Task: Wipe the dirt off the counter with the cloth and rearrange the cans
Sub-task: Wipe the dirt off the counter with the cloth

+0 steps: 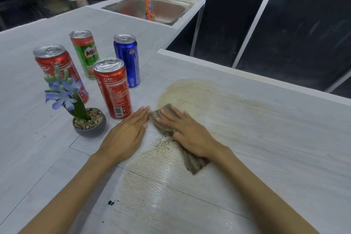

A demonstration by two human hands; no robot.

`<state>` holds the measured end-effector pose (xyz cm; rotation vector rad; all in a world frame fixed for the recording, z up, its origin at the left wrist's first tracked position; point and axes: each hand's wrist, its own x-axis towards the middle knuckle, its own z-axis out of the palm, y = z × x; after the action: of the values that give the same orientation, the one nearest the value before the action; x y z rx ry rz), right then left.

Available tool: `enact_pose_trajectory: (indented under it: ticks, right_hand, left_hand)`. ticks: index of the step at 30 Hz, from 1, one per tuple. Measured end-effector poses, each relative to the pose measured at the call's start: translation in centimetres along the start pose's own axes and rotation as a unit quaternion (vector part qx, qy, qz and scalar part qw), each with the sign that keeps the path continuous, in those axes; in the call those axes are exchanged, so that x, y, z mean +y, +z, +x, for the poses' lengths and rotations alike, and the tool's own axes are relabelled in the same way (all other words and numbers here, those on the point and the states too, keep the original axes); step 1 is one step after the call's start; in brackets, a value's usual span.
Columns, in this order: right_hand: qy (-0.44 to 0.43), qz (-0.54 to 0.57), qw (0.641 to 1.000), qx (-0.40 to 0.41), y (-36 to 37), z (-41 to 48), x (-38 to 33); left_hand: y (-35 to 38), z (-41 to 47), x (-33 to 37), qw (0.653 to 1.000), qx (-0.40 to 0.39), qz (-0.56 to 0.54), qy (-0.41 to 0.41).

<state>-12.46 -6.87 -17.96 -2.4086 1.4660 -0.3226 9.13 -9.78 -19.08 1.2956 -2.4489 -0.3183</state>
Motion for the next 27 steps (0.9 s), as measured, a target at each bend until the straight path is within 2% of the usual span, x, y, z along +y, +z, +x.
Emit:
enact_pose_trajectory:
  ticks: [2, 4, 7, 10, 12, 15, 18, 20, 22, 25, 27]
  right_hand:
    - [-0.039, 0.023, 0.999, 0.001, 0.2, -3.8, -0.6]
    - [-0.041, 0.049, 0.998, 0.002, -0.2, -6.7, -0.2]
    - [0.023, 0.049, 0.998, 0.025, -1.9, -7.3, 2.1]
    - [0.131, 0.047, 0.989, 0.053, -2.8, -3.1, 3.1]
    - [0.161, 0.045, 0.984, 0.058, -2.1, 0.1, 1.4]
    - [0.123, 0.044, 0.99, 0.059, 0.4, 0.2, -2.4]
    - [0.071, 0.048, 0.994, 0.071, 2.2, -5.0, -5.1]
    - [0.07, 0.053, 0.994, 0.065, 1.7, -7.5, -4.9]
    - [0.117, 0.039, 0.99, 0.069, 0.5, -7.7, -3.3]
    - [0.236, 0.029, 0.967, 0.096, -0.6, -3.9, -1.5]
    - [0.255, 0.031, 0.961, 0.107, -0.1, -1.0, -2.8]
  left_hand:
    - [-0.1, 0.0, 0.0, 1.0, -0.003, -0.002, 0.007]
    - [-0.1, -0.1, -0.2, 1.0, -0.003, -0.003, 0.011]
    - [0.1, -0.1, -0.4, 1.0, -0.009, -0.001, 0.022]
    - [0.3, 0.1, -0.5, 0.999, -0.02, -0.001, 0.027]
    - [0.3, 0.1, -0.5, 0.999, -0.015, -0.002, 0.03]
    - [0.2, 0.1, -0.6, 0.999, -0.012, -0.004, 0.041]
    - [-0.1, -0.1, -0.6, 0.999, -0.021, -0.01, 0.045]
    - [-0.4, -0.2, -0.6, 0.998, -0.031, -0.006, 0.054]
    - [-0.7, -0.5, -0.6, 0.997, -0.048, -0.009, 0.067]
    - [-1.0, -1.7, -1.1, 0.995, -0.062, -0.026, 0.076]
    - [-1.2, -2.8, -1.6, 0.994, -0.063, -0.027, 0.087]
